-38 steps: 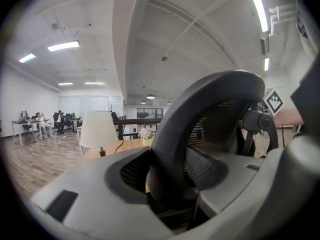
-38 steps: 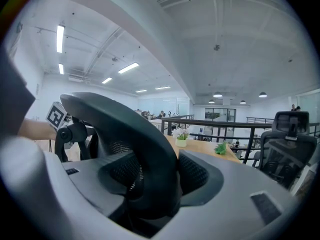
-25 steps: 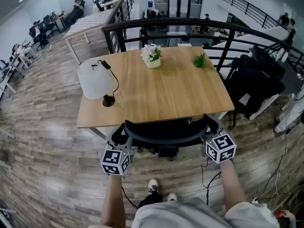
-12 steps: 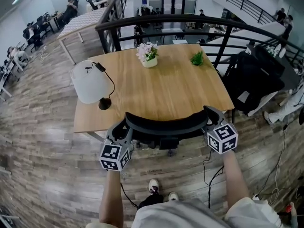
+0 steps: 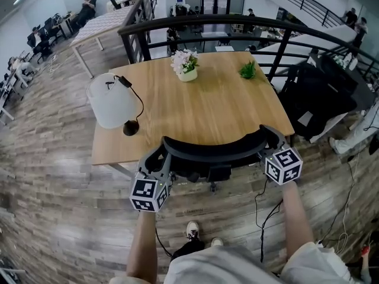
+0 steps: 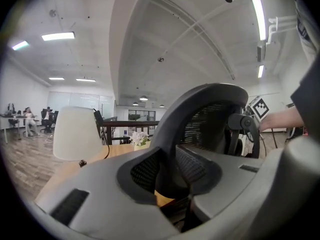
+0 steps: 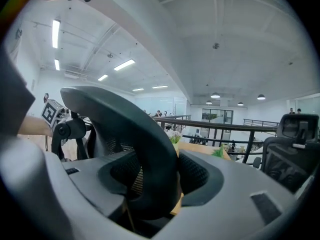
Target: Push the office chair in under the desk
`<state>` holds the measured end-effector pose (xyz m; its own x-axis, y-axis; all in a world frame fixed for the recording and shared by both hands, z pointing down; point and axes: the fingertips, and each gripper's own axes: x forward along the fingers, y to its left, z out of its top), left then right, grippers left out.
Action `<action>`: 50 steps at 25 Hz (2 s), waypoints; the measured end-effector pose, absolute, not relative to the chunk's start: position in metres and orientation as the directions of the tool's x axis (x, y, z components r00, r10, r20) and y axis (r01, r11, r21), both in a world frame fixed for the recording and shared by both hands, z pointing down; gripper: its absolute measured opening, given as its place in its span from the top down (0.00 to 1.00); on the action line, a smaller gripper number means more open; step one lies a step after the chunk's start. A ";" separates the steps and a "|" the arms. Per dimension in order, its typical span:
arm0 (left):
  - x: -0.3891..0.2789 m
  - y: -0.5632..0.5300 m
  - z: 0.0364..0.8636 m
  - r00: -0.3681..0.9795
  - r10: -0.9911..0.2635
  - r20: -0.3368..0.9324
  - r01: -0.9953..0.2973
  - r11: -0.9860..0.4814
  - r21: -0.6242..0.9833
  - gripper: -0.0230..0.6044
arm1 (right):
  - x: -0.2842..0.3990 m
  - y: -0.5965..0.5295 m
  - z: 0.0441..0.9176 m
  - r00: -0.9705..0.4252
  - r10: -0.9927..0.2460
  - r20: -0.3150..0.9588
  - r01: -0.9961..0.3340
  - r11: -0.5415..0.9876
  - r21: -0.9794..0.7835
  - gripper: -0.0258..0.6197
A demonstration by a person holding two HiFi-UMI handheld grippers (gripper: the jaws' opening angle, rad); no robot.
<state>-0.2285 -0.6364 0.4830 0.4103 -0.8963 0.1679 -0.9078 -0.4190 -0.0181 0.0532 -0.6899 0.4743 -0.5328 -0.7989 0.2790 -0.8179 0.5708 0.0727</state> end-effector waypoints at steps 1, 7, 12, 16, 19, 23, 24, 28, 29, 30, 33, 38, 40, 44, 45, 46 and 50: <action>-0.228 -0.638 0.483 0.411 -0.896 0.169 -0.908 -0.420 -0.017 0.74 | 0.054 -0.692 0.475 -0.533 -0.802 0.270 -0.819 0.568 0.072 0.58; -0.217 -0.641 0.486 0.405 -0.897 0.179 -0.911 -0.413 -0.008 0.74 | 0.064 -0.706 0.476 -0.526 -0.807 0.268 -0.826 0.560 0.063 0.58; -0.209 -0.647 0.487 0.407 -0.891 0.201 -0.909 -0.416 -0.006 0.74 | 0.072 -0.715 0.477 -0.509 -0.815 0.279 -0.837 0.543 0.061 0.58; -0.209 -0.647 0.486 0.391 -0.900 0.194 -0.918 -0.397 0.011 0.74 | 0.072 -0.715 0.477 -0.531 -0.810 0.250 -0.822 0.564 0.080 0.58; -0.208 -0.644 0.486 0.381 -0.902 0.202 -0.922 -0.388 0.008 0.74 | 0.076 -0.710 0.477 -0.530 -0.813 0.242 -0.830 0.556 0.051 0.57; -0.208 -0.636 0.492 0.359 -0.904 0.233 -0.928 -0.371 -0.008 0.74 | 0.084 -0.703 0.481 -0.502 -0.827 0.253 -0.859 0.510 -0.038 0.54; -0.208 -0.632 0.493 0.351 -0.906 0.237 -0.931 -0.364 -0.009 0.74 | 0.088 -0.701 0.484 -0.482 -0.834 0.269 -0.869 0.493 -0.031 0.55; -0.214 -0.612 0.491 0.320 -0.916 0.242 -0.944 -0.331 -0.008 0.74 | 0.110 -0.682 0.491 -0.394 -0.863 0.317 -0.911 0.412 -0.011 0.55; -0.215 -0.606 0.490 0.313 -0.918 0.242 -0.946 -0.325 -0.008 0.74 | 0.116 -0.674 0.493 -0.378 -0.867 0.326 -0.919 0.394 -0.019 0.55; -0.217 -0.600 0.489 0.307 -0.921 0.241 -0.948 -0.319 -0.009 0.73 | 0.121 -0.664 0.495 -0.367 -0.867 0.336 -0.924 0.382 -0.025 0.56; -0.220 -0.583 0.486 0.288 -0.929 0.233 -0.954 -0.299 -0.016 0.73 | 0.129 -0.633 0.503 -0.353 -0.861 0.367 -0.928 0.372 -0.019 0.59; -0.221 -0.555 0.472 0.268 -0.942 0.199 -0.960 -0.279 -0.029 0.73 | 0.127 -0.584 0.496 -0.379 -0.850 0.365 -0.920 0.389 -0.048 0.67; -0.213 -0.543 0.465 0.274 -0.944 0.184 -0.957 -0.286 -0.041 0.73 | 0.124 -0.567 0.487 -0.395 -0.847 0.356 -0.911 0.412 -0.029 0.68; -0.195 -0.517 0.447 0.291 -0.946 0.144 -0.952 -0.301 -0.060 0.74 | 0.120 -0.536 0.461 -0.418 -0.851 0.318 -0.897 0.441 0.001 0.72; -0.190 -0.511 0.442 0.295 -0.946 0.134 -0.951 -0.304 -0.055 0.74 | 0.118 -0.529 0.453 -0.427 -0.852 0.303 -0.893 0.450 0.007 0.74; -0.186 -0.506 0.438 0.300 -0.946 0.125 -0.951 -0.307 -0.045 0.74 | 0.116 -0.522 0.445 -0.437 -0.853 0.285 -0.888 0.460 0.015 0.75; -0.169 -0.486 0.423 0.326 -0.938 0.120 -0.942 -0.332 -0.040 0.74 | 0.111 -0.497 0.413 -0.460 -0.860 0.220 -0.875 0.481 0.049 0.83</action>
<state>-0.1688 -0.4862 0.4231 0.3257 -0.9378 0.1204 -0.9423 -0.3324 -0.0404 0.1111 -0.4969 0.4125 -0.4605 -0.8600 0.2199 -0.8753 0.4811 0.0486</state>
